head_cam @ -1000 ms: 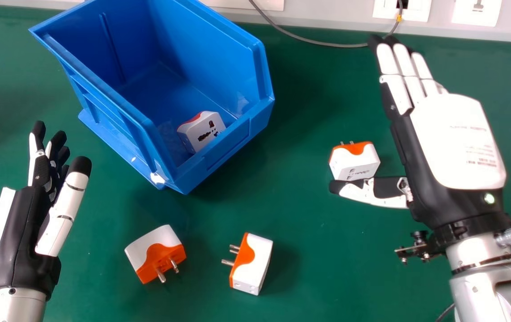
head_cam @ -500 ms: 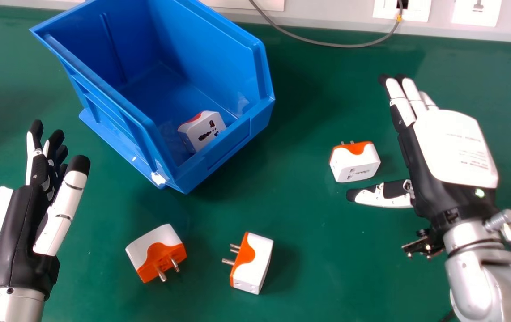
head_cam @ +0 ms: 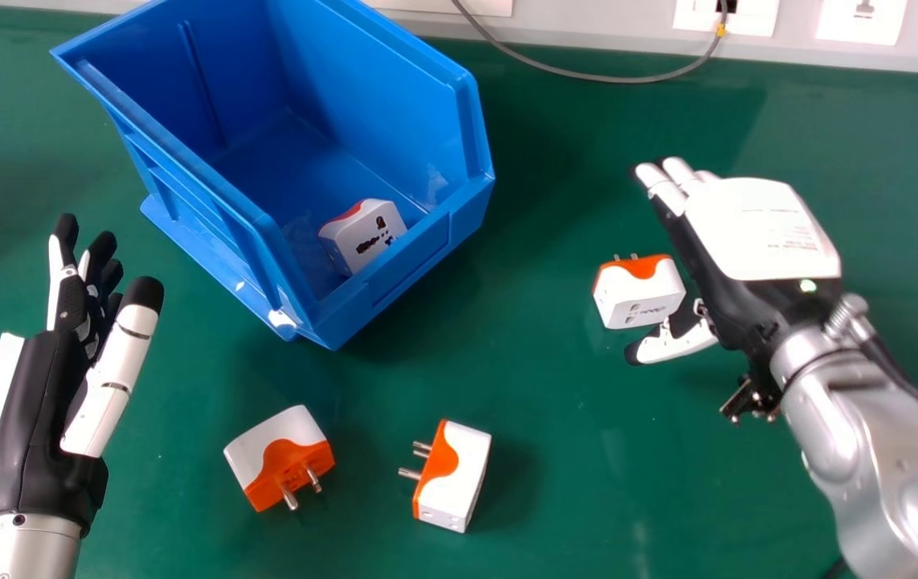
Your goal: Pick all objects and put in blue box
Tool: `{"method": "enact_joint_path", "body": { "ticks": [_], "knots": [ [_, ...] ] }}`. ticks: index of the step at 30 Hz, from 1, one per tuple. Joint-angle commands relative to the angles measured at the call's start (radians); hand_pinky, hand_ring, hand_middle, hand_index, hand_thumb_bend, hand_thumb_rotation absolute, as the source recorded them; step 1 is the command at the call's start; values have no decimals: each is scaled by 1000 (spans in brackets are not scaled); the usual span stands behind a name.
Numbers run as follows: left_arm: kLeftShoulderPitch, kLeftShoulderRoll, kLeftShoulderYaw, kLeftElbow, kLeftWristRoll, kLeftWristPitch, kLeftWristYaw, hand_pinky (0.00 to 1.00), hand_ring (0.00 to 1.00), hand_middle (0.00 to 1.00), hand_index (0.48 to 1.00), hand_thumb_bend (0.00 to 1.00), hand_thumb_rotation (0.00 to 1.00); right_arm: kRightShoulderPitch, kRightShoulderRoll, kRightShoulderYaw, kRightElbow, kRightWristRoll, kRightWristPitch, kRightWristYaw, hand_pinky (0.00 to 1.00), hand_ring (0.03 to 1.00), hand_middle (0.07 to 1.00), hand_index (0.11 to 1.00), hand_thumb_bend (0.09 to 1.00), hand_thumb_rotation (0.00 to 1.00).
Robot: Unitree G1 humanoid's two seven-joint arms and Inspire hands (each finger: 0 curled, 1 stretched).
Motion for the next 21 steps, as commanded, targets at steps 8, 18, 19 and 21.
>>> {"method": "enact_joint_path", "body": {
  "ticks": [8,18,19,21],
  "knots": [
    [13,1,6,-39,-6,0,3,1000,1000,1000,1000,465,734,-166,-93,65,100,-8,-103,75,811,910,932,910,681,197],
    [25,-2,6,-73,-1,32,13,1000,1000,1000,1000,496,750,-271,-113,135,193,-21,-176,127,812,909,929,899,654,198],
    [26,-1,6,-76,0,35,13,1000,1000,1000,1000,497,751,-280,-113,142,210,-21,-183,126,812,909,928,898,652,196],
    [28,-1,6,-78,0,37,13,1000,1000,1000,1000,502,752,-297,-114,154,241,-21,-196,125,813,908,928,897,647,193]
  ]
}}
